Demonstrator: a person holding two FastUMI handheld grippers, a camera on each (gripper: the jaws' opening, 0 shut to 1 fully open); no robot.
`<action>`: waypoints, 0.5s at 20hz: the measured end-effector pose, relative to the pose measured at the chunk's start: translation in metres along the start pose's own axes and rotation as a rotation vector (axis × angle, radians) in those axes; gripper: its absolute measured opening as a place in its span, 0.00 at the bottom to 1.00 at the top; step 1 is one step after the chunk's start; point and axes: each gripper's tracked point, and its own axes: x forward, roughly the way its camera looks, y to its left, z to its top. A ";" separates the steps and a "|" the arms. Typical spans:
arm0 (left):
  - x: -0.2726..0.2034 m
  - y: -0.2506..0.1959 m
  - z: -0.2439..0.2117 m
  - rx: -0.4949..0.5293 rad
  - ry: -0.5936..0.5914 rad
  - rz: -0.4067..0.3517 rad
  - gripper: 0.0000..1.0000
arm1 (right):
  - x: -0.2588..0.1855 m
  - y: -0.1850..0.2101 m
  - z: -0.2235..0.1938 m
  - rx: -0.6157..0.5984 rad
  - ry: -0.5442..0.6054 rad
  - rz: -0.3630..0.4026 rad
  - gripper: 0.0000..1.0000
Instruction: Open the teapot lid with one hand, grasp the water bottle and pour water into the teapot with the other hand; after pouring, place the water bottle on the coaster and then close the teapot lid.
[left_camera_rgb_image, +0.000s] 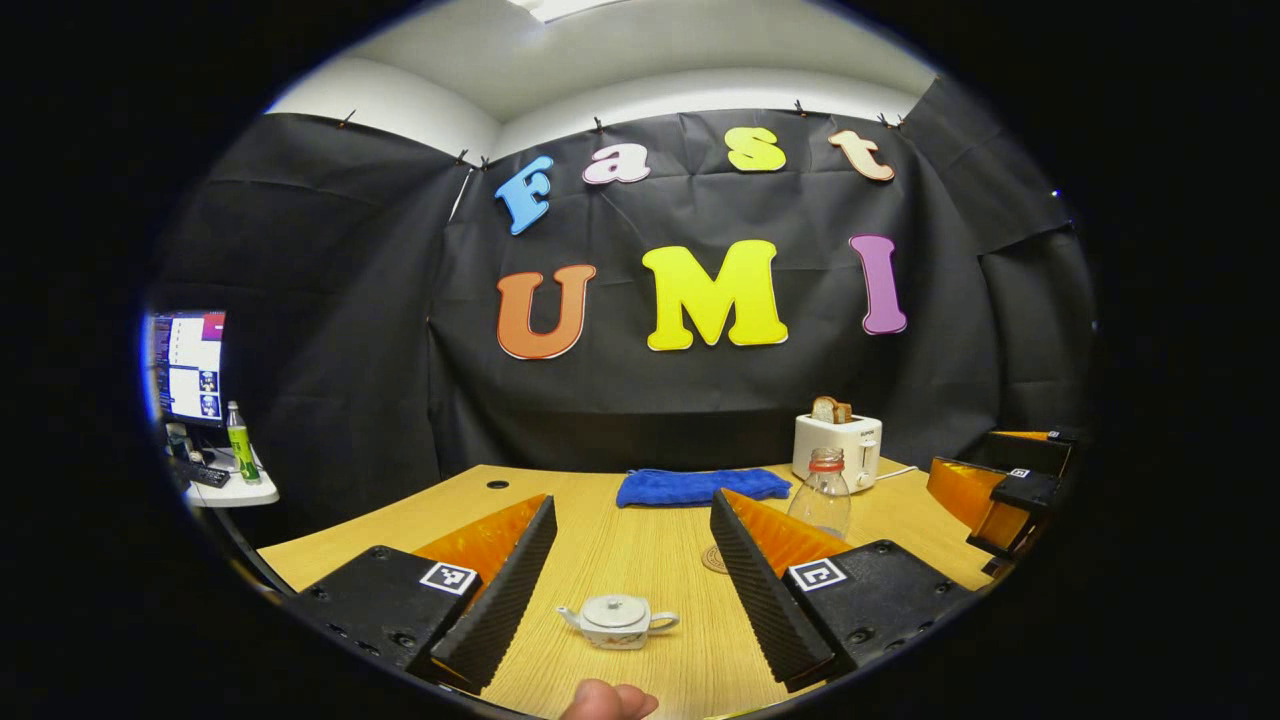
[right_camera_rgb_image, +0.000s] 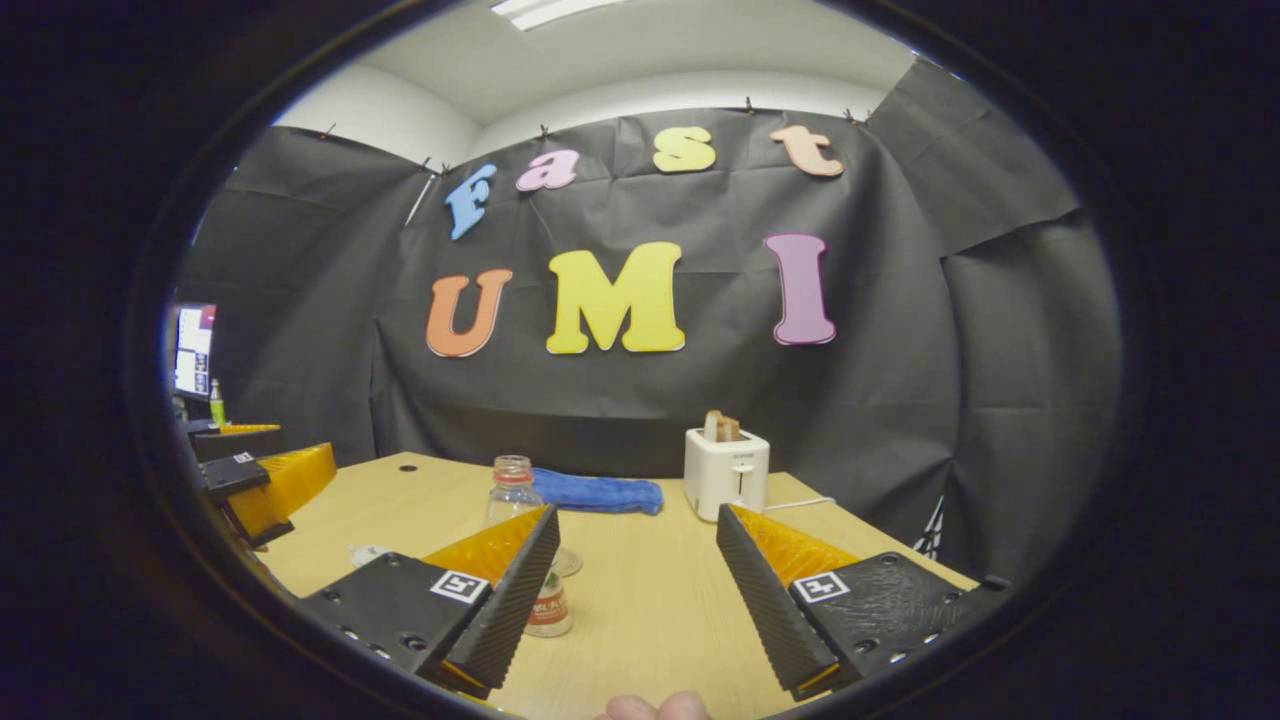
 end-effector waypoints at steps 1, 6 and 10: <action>-0.001 0.000 -0.007 -0.002 0.013 -0.005 0.97 | 0.000 0.002 -0.004 0.000 0.005 0.011 0.95; -0.007 0.004 -0.037 -0.034 0.070 -0.021 0.97 | 0.002 0.003 -0.020 -0.015 0.022 0.029 0.95; -0.003 0.015 -0.061 -0.062 0.121 -0.008 0.97 | 0.005 -0.001 -0.028 -0.015 0.028 0.027 0.95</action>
